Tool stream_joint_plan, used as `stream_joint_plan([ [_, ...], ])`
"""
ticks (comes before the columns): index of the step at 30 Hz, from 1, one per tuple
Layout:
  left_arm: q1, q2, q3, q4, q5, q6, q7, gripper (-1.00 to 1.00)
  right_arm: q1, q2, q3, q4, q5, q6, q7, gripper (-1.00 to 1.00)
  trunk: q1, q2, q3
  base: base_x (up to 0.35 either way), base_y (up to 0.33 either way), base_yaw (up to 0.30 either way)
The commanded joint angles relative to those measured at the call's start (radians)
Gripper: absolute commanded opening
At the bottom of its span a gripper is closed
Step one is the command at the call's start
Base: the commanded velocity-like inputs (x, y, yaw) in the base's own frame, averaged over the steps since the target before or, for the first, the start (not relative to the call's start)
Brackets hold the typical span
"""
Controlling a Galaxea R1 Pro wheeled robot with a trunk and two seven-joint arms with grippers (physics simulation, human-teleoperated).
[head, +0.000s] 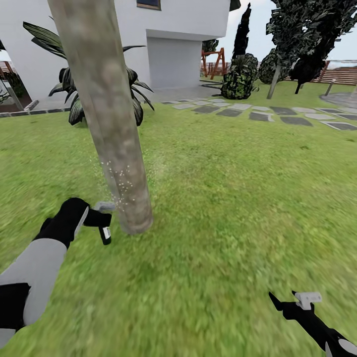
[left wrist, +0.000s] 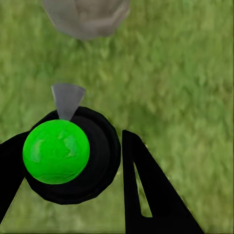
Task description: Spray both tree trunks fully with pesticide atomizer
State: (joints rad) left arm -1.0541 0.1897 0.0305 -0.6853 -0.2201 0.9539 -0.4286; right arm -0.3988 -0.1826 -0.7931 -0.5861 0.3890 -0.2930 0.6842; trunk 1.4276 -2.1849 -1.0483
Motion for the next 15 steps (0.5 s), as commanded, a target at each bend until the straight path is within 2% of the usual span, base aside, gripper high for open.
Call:
stream_joint_plan([
  [1, 0.016, 0.0, 0.005, 0.0, 0.003, -0.007, 0.029, -1.0, 0.0, 0.0, 0.0, 0.0, 0.0, 0.0, 0.0, 1.0, 0.0, 0.0, 0.0, 0.0, 0.0, 0.0],
  [4, 0.036, -0.002, 0.011, 0.007, 0.012, -0.018, 0.103, -1.0, 0.0, -0.001, -0.001, 0.0, -0.001, 0.0, 0.0, 1.0, 0.0, 0.0, 0.0, 0.0, 0.0, 0.0],
  [5, 0.046, -0.004, 0.012, 0.014, 0.013, -0.055, 0.114, -1.0, 0.0, -0.001, -0.001, 0.0, -0.001, 0.0, 0.0, 1.0, 0.0, 0.0, 0.0, 0.0, 0.0, 0.0],
  [8, 0.057, -0.003, 0.015, 0.014, 0.015, -0.109, 0.12, -1.0, 0.0, -0.001, -0.001, -0.001, -0.001, 0.0, 0.0, 1.0, 0.0, 0.0, 0.0, 0.0, 0.0, 0.0],
  [12, 0.058, -0.005, 0.014, 0.007, 0.015, -0.118, 0.122, -1.0, 0.0, -0.002, -0.002, -0.001, -0.001, 0.0, 0.0, 1.0, 0.0, 0.0, 0.0, 0.077, -0.059, 0.002],
  [15, 0.059, -0.009, 0.014, 0.011, 0.015, -0.12, 0.122, -1.0, 0.0, -0.002, -0.002, -0.001, -0.001, 0.0, 0.0, 1.0, 0.0, 0.0, 0.0, 0.176, -0.198, 0.143],
])
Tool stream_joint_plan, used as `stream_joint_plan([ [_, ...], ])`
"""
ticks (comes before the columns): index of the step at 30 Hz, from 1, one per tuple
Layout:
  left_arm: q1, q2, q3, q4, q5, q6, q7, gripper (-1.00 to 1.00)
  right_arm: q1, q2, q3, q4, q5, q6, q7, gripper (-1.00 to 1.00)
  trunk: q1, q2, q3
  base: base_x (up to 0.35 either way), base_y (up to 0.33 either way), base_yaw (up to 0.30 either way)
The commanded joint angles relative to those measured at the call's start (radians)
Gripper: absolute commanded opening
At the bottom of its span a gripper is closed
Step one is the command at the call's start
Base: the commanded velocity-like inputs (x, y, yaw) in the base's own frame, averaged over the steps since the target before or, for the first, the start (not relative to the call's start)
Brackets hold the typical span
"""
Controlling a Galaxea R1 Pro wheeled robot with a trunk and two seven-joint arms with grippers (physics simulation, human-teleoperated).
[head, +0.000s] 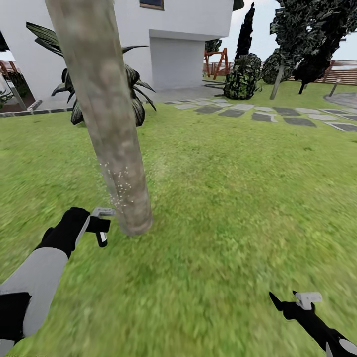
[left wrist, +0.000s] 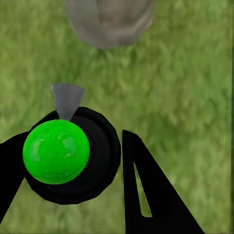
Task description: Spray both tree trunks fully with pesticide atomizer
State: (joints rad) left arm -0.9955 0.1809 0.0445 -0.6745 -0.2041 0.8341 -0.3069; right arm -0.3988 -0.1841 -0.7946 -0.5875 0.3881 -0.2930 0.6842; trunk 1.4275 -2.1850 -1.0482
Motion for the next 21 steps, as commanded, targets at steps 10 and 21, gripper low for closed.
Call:
stream_joint_plan([
  [10, 0.0, -0.007, 0.0, 0.003, -0.001, -0.001, 0.018, -1.0, 0.0, 0.0, 0.0, 0.0, 0.0, 0.0, 0.0, 1.0, 0.0, 0.0, 0.0, 0.147, -0.261, 0.25],
  [21, 0.01, -0.008, 0.001, 0.019, -0.005, 0.0, 0.043, -1.0, 0.0, 0.0, 0.0, 0.0, 0.0, 0.0, 0.0, 1.0, 0.0, 0.0, 0.0, 0.084, -0.301, 0.016],
])
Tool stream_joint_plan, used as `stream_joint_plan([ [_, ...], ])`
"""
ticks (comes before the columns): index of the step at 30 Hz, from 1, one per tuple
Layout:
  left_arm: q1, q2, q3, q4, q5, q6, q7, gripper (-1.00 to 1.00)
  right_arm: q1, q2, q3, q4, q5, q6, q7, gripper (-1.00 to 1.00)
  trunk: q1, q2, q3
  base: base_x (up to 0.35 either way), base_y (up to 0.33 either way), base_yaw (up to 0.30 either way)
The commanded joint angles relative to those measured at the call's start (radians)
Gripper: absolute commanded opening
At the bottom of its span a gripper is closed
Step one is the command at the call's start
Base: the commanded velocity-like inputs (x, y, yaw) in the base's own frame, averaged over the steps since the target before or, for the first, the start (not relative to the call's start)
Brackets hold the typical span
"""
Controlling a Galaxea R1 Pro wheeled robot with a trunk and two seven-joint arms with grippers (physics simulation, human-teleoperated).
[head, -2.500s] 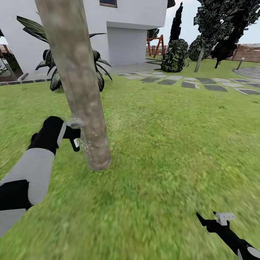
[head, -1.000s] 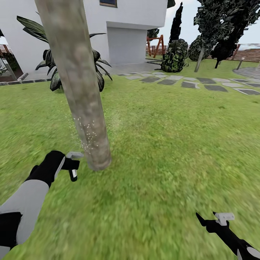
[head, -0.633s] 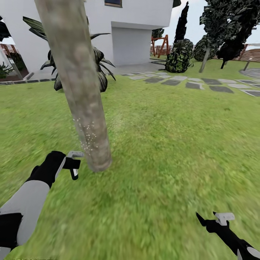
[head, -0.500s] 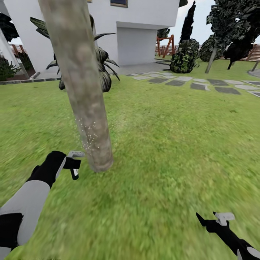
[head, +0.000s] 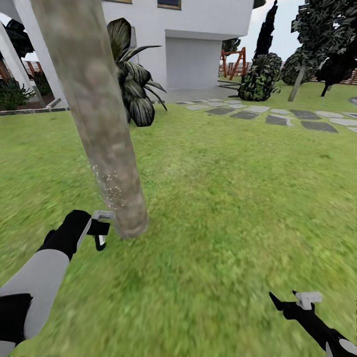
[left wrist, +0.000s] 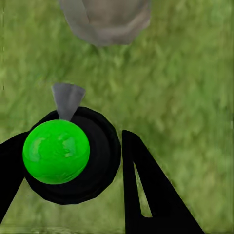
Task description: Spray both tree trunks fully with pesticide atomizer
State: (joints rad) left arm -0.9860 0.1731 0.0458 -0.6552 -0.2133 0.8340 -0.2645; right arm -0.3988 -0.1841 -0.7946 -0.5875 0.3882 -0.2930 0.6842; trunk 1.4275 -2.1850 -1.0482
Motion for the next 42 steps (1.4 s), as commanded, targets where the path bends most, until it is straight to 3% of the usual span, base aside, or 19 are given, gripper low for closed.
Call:
stream_joint_plan([
  [1, 0.003, 0.0, 0.0, 0.003, 0.006, 0.0, 0.035, -1.0, 0.0, 0.0, 0.0, 0.0, 0.0, 0.0, 0.0, 1.0, 0.0, 0.0, 0.0, 0.003, -0.303, 0.177],
  [4, 0.008, -0.003, 0.0, 0.006, 0.013, -0.001, 0.118, -1.0, 0.0, 0.0, 0.0, 0.0, 0.0, 0.0, 0.0, 1.0, 0.0, 0.0, 0.0, 0.001, -0.303, 0.241],
  [9, 0.01, -0.002, 0.0, 0.006, 0.08, -0.004, 0.133, -1.0, 0.0, 0.0, 0.0, 0.0, 0.0, 0.0, 0.0, 1.0, 0.0, 0.0, 0.0, 0.0, -0.312, 0.275],
  [11, 0.01, -0.003, 0.0, 0.008, 0.088, -0.004, 0.134, -1.0, 0.0, 0.0, 0.0, 0.0, 0.0, 0.0, 0.0, 1.0, 0.0, 0.0, 0.0, 0.024, -0.327, 0.241],
  [23, 0.01, -0.001, 0.0, 0.029, 0.089, -0.004, 0.137, -1.0, 0.0, 0.0, 0.0, 0.0, 0.0, 0.0, 0.0, 1.0, 0.0, 0.0, 0.0, 0.107, -0.328, 0.033],
  [28, 0.011, -0.001, 0.002, 0.03, 0.088, -0.004, 0.137, -1.0, 0.0, 0.0, 0.001, 0.0, 0.0, 0.0, 0.0, 1.0, 0.0, 0.0, 0.0, 0.133, -0.328, 0.252],
  [34, 0.011, -0.003, 0.044, 0.038, 0.088, -0.005, 0.137, -1.0, 0.0, 0.0, 0.001, 0.0, 0.0, 0.0, 0.0, 1.0, 0.0, 0.0, 0.0, 0.134, -0.328, 0.277],
  [42, 0.011, -0.003, 0.047, 0.039, 0.088, -0.006, 0.137, -1.0, 0.0, 0.0, 0.001, 0.0, 0.0, 0.0, 0.0, 1.0, 0.0, 0.0, 0.0, 0.065, -0.328, 0.274],
])
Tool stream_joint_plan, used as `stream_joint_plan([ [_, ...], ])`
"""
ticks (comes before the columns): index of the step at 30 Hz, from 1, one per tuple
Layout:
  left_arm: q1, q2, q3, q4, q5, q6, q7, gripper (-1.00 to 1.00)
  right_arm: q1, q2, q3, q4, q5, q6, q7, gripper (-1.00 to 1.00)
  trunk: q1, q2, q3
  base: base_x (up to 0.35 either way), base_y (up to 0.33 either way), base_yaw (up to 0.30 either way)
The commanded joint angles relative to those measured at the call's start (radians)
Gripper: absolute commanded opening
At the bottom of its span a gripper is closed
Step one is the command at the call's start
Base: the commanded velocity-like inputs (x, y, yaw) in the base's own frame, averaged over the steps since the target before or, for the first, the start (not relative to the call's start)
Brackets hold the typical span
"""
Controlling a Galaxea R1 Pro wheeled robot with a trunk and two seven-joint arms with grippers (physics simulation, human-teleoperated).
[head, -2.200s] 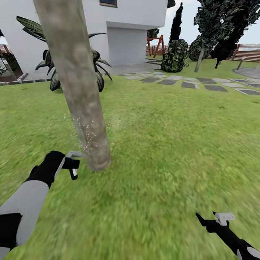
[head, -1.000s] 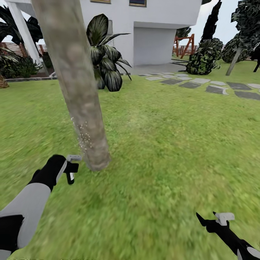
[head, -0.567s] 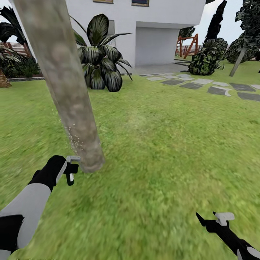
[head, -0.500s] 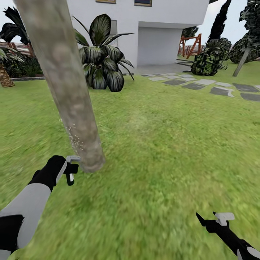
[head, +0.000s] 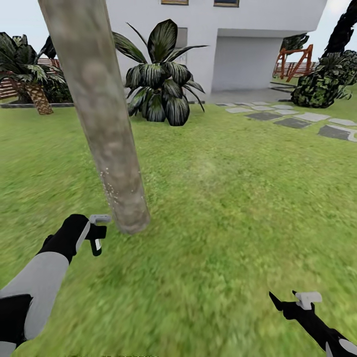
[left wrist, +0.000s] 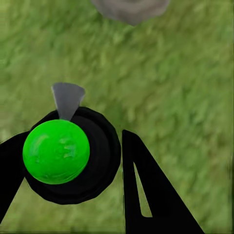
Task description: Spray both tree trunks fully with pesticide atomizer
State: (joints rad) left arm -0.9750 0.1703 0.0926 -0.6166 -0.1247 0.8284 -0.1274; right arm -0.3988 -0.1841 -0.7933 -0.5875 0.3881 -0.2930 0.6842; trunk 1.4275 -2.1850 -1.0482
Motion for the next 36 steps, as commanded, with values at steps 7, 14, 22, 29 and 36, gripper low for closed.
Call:
stream_joint_plan([
  [7, -0.001, 0.0, 0.001, 0.0, 0.0, 0.0, 0.0, -1.0, 0.0, 0.0, 0.0, 0.0, 0.0, 0.0, 0.0, 1.0, 0.0, 0.0, 0.0, 0.0, -0.328, 0.037],
  [14, -0.001, 0.001, 0.002, -0.001, 0.0, 0.0, 0.0, -1.0, 0.0, 0.0, 0.0, 0.0, 0.0, 0.0, 0.0, 1.0, 0.0, 0.0, 0.0, 0.034, -0.328, 0.01],
  [22, -0.001, 0.001, 0.023, -0.002, 0.0, 0.0, 0.0, -1.0, 0.0, 0.0, 0.0, 0.0, 0.0, 0.0, 0.0, 1.0, 0.0, 0.0, 0.0, 0.108, -0.328, 0.22],
  [29, 0.0, 0.0, 0.027, 0.0, 0.0, 0.0, 0.0, -1.0, 0.0, 0.0, 0.0, 0.001, 0.0, 0.0, 0.0, 1.0, 0.0, 0.0, 0.0, 0.149, -0.319, 0.277],
  [36, -0.001, 0.0, 0.027, 0.0, 0.0, 0.001, 0.0, -1.0, 0.0, 0.0, 0.0, 0.0, 0.0, 0.0, 0.0, 1.0, 0.0, 0.0, 0.0, 0.194, -0.289, 0.132],
])
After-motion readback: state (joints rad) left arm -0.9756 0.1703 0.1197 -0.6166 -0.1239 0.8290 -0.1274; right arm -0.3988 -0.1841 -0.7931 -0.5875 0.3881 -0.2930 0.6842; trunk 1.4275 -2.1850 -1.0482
